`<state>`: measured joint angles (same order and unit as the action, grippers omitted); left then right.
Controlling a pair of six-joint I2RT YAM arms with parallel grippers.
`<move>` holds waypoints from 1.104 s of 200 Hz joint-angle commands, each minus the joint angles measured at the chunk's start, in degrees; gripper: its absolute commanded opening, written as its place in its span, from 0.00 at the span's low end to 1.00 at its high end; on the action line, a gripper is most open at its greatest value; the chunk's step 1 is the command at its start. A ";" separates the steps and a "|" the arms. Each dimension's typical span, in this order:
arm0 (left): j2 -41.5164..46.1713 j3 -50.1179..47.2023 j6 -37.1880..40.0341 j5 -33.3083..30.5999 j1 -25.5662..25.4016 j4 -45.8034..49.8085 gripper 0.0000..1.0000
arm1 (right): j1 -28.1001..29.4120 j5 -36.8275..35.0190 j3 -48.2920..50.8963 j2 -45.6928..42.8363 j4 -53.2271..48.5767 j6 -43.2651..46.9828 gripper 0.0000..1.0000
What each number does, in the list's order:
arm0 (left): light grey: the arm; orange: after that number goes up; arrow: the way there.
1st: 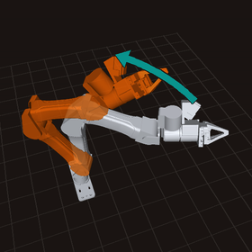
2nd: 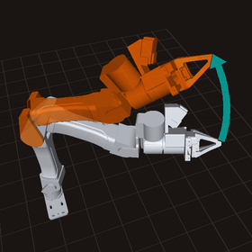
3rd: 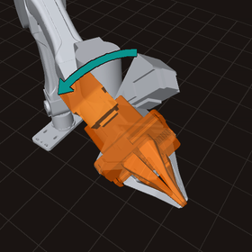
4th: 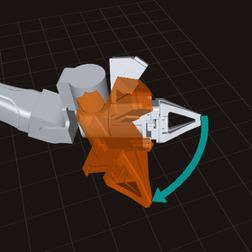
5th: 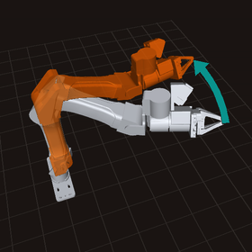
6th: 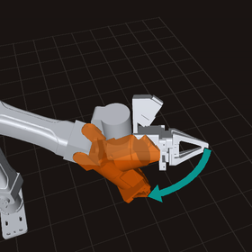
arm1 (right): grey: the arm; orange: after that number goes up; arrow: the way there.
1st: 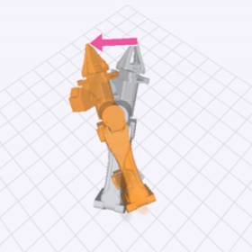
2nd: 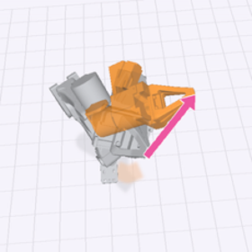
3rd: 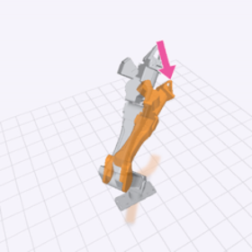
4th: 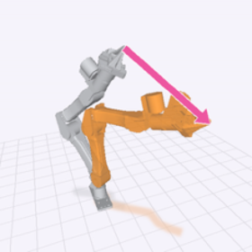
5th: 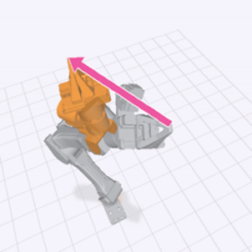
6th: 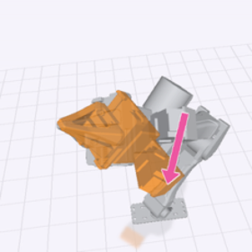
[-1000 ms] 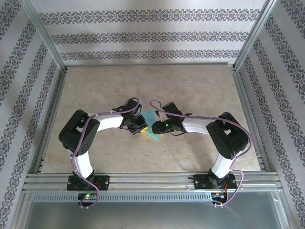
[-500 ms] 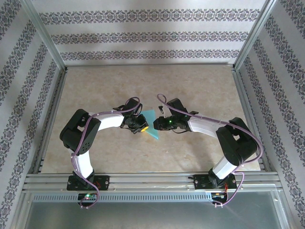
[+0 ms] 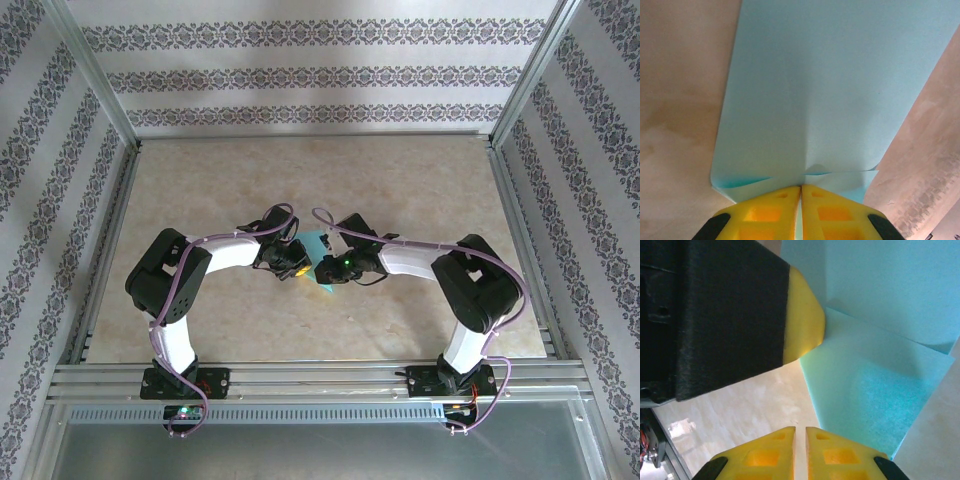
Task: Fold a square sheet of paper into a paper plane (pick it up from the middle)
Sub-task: Third fold the triangle at the center of the table.
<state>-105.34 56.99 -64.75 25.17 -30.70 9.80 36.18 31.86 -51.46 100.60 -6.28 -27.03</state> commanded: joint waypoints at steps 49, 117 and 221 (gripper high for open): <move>-3.43 -1.40 0.24 -4.00 -0.78 6.72 0.12 | 0.66 -1.40 -1.97 2.43 -3.62 2.08 0.14; -3.40 -1.41 0.50 -3.75 -0.77 6.81 0.11 | 0.67 -3.45 -2.32 3.34 -4.68 2.42 0.14; 2.76 3.38 7.21 0.24 -0.61 2.16 0.16 | 0.73 -4.74 -2.15 4.70 -7.09 3.03 0.13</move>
<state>-105.38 58.61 -61.78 25.36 -30.74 11.05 36.27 29.39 -53.15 103.68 -10.09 -25.19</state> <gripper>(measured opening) 0.156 0.133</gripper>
